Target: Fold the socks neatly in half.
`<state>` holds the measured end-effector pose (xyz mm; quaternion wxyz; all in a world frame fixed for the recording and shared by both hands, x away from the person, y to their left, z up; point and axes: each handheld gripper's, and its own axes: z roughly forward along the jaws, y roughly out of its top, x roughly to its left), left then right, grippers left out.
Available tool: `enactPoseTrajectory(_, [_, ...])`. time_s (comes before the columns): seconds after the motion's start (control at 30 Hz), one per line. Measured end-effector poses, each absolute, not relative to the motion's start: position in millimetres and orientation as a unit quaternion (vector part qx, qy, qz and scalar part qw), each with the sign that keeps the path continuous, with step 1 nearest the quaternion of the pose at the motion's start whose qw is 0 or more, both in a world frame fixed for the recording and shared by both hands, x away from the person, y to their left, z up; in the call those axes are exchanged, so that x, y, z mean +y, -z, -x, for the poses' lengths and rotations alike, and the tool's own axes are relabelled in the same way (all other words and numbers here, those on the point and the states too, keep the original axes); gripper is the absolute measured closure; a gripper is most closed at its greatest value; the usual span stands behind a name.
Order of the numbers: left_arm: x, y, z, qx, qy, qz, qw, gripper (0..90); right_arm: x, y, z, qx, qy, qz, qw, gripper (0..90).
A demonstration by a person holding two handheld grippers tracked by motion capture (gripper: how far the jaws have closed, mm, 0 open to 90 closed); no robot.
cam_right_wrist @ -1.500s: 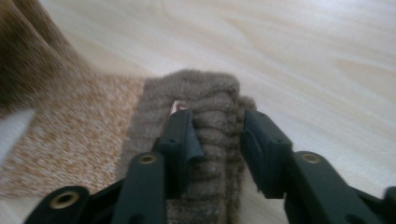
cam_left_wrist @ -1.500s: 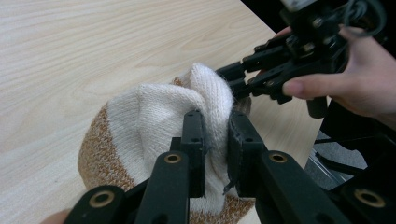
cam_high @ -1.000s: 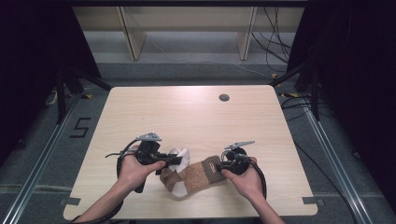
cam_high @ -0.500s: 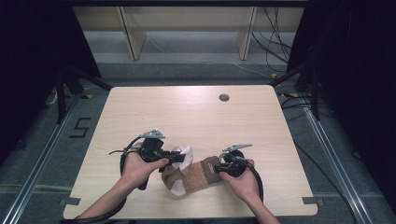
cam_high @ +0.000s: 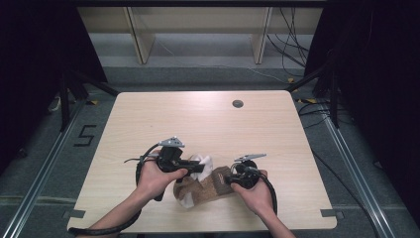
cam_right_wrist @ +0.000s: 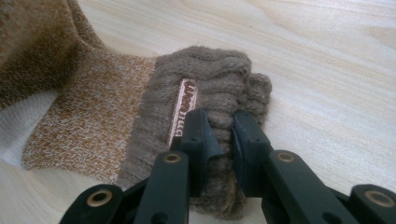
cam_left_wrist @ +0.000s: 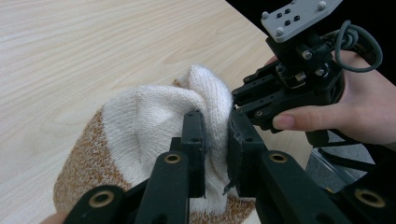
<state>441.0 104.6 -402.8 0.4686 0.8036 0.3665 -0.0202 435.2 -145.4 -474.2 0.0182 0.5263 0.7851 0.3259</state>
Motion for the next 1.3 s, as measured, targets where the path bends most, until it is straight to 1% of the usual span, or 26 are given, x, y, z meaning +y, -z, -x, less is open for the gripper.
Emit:
enactPoseTrajectory(0.03, [103,403,-441,0.367,0.019,-0.802,0.471,78.4,-148,476,-438,0.798,-0.323,-0.508,0.033,76.7])
enactPoseTrajectory(0.37, [91,410,-443,0.358,0.029,-0.810,0.464,78.3,-146,476,-437,0.795,-0.332,-0.506,0.031,76.6])
enactPoseTrajectory(0.63, [84,416,-445,0.357,0.025,-0.812,0.462,78.3,-147,477,-438,0.797,-0.335,-0.502,0.032,76.4])
enactPoseTrajectory(0.7, [82,418,-445,0.356,0.024,-0.813,0.460,78.3,-145,476,-436,0.788,-0.333,-0.517,0.017,76.3])
enactPoseTrajectory(0.73, [82,419,-445,0.356,0.025,-0.813,0.460,78.3,-145,476,-436,0.788,-0.333,-0.517,0.017,76.3])
enactPoseTrajectory(0.77, [81,419,-445,0.359,0.024,-0.812,0.461,78.3,-147,477,-438,0.797,-0.336,-0.501,0.032,76.2])
enactPoseTrajectory(0.97, [77,425,-446,0.359,0.022,-0.814,0.456,78.2,-148,477,-438,0.797,-0.335,-0.502,0.027,75.6])
enactPoseTrajectory(1.13, [74,429,-447,0.361,0.020,-0.816,0.451,78.1,-150,477,-438,0.797,-0.330,-0.506,0.020,73.4])
enactPoseTrajectory(1.27, [72,433,-447,0.363,0.020,-0.817,0.448,78.1,-152,475,-436,0.795,-0.333,-0.506,0.020,69.1])
enactPoseTrajectory(1.3, [71,434,-448,0.362,0.020,-0.818,0.447,78.1,-153,474,-437,0.797,-0.331,-0.504,0.028,67.5])
